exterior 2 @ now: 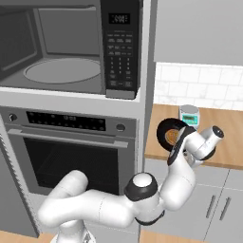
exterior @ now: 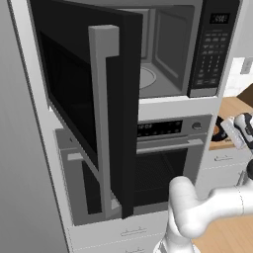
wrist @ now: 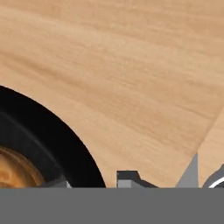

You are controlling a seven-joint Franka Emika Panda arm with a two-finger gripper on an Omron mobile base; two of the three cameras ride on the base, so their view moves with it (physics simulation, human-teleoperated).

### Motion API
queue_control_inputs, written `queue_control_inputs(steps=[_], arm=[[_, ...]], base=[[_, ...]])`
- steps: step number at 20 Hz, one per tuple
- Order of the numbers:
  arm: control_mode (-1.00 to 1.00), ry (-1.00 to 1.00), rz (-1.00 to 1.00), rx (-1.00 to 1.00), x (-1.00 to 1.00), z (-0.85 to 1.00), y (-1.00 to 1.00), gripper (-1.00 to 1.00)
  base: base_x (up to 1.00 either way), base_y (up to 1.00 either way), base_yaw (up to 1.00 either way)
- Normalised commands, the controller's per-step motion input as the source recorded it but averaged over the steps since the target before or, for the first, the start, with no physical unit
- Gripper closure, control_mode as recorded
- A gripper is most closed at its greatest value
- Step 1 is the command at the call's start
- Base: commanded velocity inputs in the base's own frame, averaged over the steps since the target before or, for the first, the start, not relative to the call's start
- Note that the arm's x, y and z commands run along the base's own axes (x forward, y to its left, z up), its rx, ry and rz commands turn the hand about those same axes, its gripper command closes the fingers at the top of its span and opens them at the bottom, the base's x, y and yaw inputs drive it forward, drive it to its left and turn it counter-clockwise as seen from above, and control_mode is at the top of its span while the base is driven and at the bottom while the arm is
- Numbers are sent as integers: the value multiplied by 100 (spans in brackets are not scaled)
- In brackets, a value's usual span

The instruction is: Open the microwave, place the bowl with waffle inside the microwave, then close the microwave door and turn it on.

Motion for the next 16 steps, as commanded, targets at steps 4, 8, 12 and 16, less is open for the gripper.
queue_control_inputs(steps=[4,8,12,16], arm=[[-100,-3,0,0,-35,-7,13,100],[-100,-2,0,0,-39,4,21,100],[-100,-7,0,0,-91,53,1,100],[-100,-6,0,0,-100,58,0,100]], base=[[0,0,0],[0,0,0],[0,0,0],[0,0,0]])
